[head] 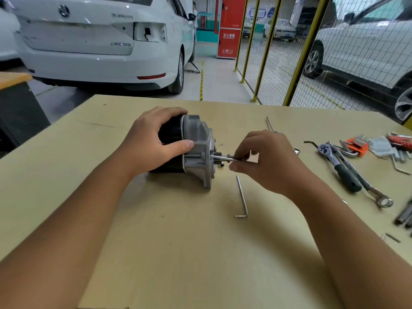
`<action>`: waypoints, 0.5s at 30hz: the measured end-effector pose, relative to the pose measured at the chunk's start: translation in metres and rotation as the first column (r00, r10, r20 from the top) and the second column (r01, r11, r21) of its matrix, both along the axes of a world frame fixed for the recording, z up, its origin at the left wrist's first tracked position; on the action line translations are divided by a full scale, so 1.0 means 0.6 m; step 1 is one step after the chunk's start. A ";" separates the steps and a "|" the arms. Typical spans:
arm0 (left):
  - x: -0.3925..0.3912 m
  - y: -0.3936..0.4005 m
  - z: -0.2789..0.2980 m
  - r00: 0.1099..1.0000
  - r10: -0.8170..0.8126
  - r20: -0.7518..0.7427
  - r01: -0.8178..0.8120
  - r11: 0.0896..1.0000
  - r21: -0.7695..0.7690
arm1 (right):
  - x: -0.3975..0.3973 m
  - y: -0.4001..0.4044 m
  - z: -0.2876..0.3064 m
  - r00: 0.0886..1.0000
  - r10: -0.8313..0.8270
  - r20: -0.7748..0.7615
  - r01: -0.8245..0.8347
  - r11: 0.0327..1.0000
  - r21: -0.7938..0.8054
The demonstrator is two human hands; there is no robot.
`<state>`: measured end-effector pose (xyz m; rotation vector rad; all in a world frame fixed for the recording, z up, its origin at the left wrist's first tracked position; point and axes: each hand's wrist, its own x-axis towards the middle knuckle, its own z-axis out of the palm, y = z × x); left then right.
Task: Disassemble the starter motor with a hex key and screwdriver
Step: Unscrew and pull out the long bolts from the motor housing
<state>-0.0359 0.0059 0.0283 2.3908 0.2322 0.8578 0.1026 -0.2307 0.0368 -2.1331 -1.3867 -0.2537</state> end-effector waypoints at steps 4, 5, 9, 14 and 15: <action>-0.001 0.001 0.000 1.000 0.007 0.000 -0.007 1.000 -0.004 | -0.001 0.004 -0.004 0.999 0.006 -0.054 -0.002 0.998 0.067; -0.001 0.001 -0.001 1.000 0.006 0.003 -0.006 1.000 -0.005 | -0.002 0.003 -0.006 0.997 0.008 -0.075 -0.003 0.998 0.060; 0.000 0.003 -0.002 1.000 0.002 0.004 -0.002 1.000 -0.002 | 0.002 0.004 -0.007 0.994 0.035 -0.106 -0.033 0.999 0.022; 0.000 0.002 -0.003 1.000 0.007 0.004 -0.007 1.000 -0.001 | 0.005 0.005 -0.005 0.999 0.003 -0.050 -0.004 1.000 -0.014; 0.000 0.002 -0.003 1.000 0.005 0.005 -0.005 1.000 -0.002 | 0.004 0.003 -0.004 0.999 0.002 -0.038 -0.002 1.000 -0.001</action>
